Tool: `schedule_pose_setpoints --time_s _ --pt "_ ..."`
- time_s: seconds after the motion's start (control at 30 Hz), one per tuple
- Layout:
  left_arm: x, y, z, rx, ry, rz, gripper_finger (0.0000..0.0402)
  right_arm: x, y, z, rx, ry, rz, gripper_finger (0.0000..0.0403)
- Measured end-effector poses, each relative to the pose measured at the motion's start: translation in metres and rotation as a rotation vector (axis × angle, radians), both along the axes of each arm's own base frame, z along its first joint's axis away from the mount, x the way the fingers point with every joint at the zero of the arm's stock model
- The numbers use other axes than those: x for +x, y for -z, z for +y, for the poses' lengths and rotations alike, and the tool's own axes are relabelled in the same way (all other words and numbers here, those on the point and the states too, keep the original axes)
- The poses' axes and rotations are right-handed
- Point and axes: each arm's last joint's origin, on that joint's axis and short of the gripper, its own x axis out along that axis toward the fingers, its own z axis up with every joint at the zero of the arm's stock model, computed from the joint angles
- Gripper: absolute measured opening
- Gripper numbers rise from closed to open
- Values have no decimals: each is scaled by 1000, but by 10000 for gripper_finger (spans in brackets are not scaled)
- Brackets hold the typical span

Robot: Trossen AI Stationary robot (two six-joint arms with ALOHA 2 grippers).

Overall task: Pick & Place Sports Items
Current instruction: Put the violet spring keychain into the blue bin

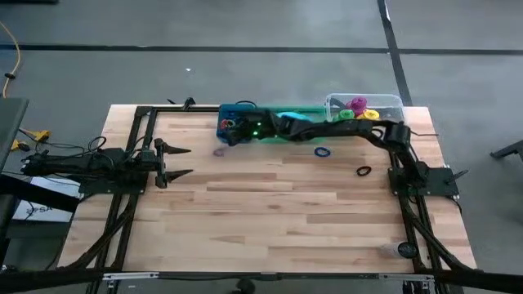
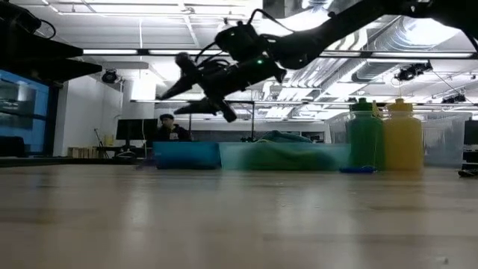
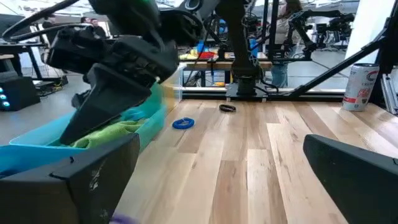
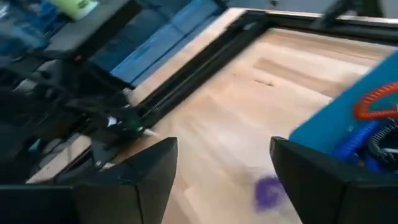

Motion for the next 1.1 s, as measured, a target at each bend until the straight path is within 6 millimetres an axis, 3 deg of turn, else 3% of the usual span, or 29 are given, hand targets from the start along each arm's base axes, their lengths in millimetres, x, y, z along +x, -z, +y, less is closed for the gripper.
schedule_pose_setpoints --time_s 0.4,0.73,1.1 --pt "0 0 0 0 0 0 368 -8 -26 -2 -203 -166 -41 204" --pt "0 0 0 0 0 0 368 -17 -54 27 -417 -369 -27 204" --pt "-1 -10 0 -28 -3 -102 368 -41 -87 39 -493 -259 79 204"
